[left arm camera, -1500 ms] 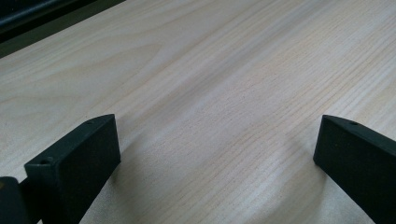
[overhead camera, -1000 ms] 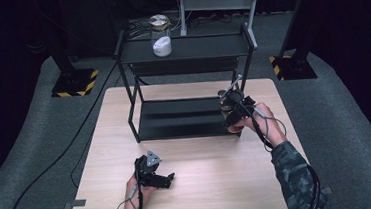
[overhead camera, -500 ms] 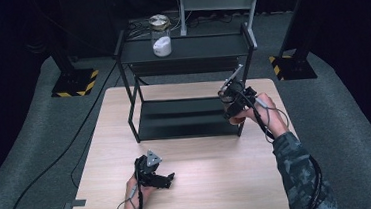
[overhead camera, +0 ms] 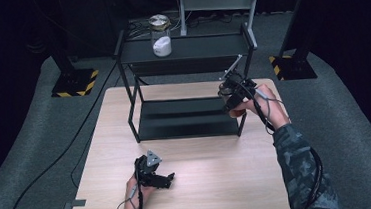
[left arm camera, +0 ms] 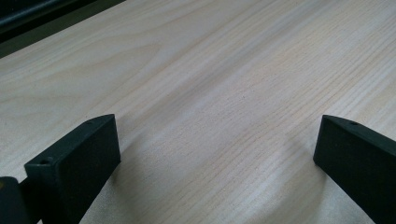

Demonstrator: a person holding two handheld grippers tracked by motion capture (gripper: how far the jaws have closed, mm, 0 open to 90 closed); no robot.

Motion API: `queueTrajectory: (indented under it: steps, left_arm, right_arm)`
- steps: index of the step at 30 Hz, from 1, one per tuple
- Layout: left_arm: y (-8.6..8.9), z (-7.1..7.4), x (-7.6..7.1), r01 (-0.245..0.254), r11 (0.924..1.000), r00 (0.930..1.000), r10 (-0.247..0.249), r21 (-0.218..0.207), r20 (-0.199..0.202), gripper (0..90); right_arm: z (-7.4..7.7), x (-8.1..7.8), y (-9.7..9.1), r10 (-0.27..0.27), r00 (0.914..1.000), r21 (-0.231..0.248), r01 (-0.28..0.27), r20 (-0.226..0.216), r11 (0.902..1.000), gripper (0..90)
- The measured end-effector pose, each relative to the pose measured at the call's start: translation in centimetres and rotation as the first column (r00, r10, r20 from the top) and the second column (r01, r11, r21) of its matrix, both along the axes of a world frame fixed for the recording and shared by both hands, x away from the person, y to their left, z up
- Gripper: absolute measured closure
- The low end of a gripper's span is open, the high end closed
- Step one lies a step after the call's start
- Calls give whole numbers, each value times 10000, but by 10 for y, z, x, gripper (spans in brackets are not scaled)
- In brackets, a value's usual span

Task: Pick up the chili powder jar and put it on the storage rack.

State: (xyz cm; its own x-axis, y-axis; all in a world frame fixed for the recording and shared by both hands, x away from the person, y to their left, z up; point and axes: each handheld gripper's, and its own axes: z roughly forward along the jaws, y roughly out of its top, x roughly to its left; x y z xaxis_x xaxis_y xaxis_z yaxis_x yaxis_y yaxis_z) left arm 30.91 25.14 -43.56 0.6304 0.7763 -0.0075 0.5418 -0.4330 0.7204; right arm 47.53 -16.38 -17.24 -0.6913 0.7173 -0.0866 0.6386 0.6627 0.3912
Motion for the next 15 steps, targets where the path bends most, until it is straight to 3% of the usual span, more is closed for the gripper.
queueTrajectory:
  steps: [15]
  left_arm:
    - [0, 0, 0, 2, 10000, 10000, -2, -1, 1, 0]
  right_arm:
    - [31, 7, 9, 55, 10000, -315, -55, -3, 9995, 306]
